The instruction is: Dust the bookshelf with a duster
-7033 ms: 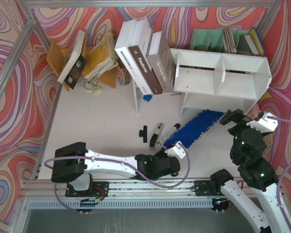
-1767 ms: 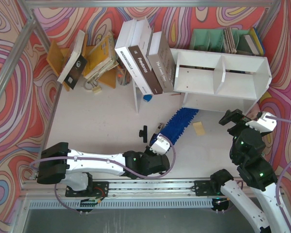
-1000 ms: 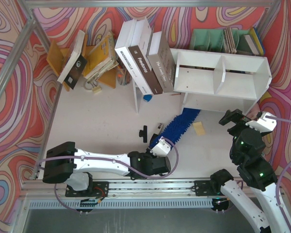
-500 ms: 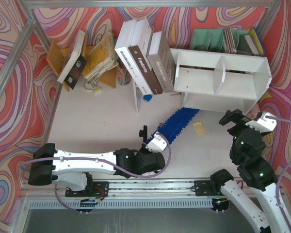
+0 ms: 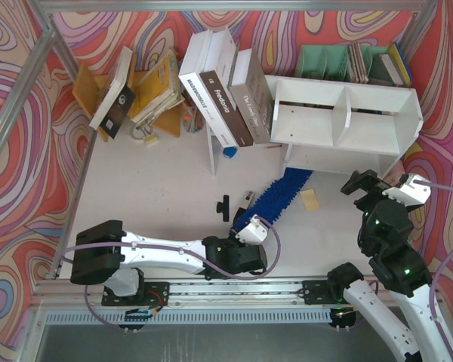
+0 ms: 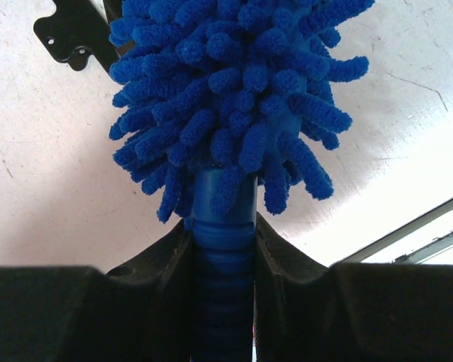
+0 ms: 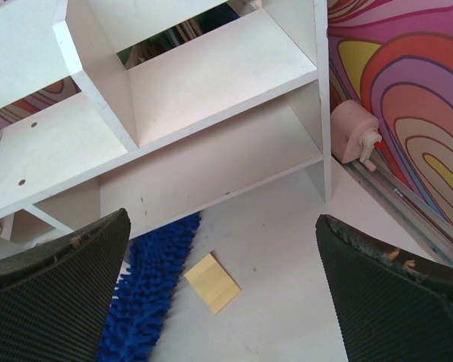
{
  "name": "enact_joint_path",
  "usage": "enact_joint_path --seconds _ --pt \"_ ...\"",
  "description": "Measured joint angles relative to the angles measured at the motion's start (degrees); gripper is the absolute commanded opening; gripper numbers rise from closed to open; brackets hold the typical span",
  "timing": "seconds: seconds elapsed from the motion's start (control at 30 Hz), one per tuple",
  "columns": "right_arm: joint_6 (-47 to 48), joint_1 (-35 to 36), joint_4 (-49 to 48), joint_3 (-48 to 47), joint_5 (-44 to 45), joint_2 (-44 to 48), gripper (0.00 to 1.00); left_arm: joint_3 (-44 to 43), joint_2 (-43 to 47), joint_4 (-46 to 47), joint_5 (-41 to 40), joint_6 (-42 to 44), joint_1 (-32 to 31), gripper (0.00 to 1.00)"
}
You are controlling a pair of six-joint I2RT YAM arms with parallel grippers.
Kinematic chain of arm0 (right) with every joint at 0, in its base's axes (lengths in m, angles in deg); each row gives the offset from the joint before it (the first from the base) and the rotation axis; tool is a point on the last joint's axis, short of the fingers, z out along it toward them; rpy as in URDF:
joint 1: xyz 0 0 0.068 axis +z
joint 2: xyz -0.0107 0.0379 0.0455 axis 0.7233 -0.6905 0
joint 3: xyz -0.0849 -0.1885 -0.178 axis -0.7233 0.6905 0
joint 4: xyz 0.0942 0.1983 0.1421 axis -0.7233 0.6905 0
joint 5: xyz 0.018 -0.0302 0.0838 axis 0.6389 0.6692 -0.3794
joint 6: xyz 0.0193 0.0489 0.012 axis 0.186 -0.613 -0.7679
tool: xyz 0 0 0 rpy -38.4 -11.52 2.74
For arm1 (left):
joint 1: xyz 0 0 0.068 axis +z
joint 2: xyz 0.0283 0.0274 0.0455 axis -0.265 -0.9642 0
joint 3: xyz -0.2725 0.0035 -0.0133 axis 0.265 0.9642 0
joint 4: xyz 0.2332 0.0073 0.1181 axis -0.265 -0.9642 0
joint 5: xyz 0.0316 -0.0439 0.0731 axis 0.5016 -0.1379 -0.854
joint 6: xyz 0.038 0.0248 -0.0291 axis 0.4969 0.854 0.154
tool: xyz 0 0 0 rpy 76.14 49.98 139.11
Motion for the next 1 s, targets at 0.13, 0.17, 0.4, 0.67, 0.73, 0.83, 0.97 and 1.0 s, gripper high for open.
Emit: enact_joint_path --seconds 0.13,0.17,0.4,0.67,0.73,0.83,0.97,1.0 --pt "0.0 0.0 0.0 0.0 0.0 0.0 0.99 -0.7 -0.1 0.1 -0.5 0.3 0.0 0.00" --pt "0.0 0.0 0.0 0.0 0.0 0.0 0.99 -0.9 -0.1 0.2 -0.7 0.5 0.0 0.00" --pt "0.0 0.0 0.0 0.0 0.0 0.0 0.99 -1.8 1.4 0.9 -2.7 1.8 0.0 0.00" --pt "0.0 0.0 0.0 0.0 0.0 0.0 0.99 -2.2 4.9 5.1 -3.2 4.3 0.3 0.00" --pt "0.0 0.0 0.0 0.0 0.0 0.0 0.99 -3.1 3.9 5.4 -2.9 5.0 0.4 0.00" --pt "0.0 0.0 0.0 0.0 0.0 0.0 0.99 -5.0 1.0 7.1 -1.7 5.9 0.4 0.00" --pt "0.0 0.0 -0.1 0.0 0.0 0.0 0.99 -6.9 -3.0 10.1 0.0 7.5 0.3 0.00" --pt "0.0 0.0 -0.1 0.0 0.0 0.0 0.99 -7.5 -4.0 10.5 0.3 8.0 0.2 0.00"
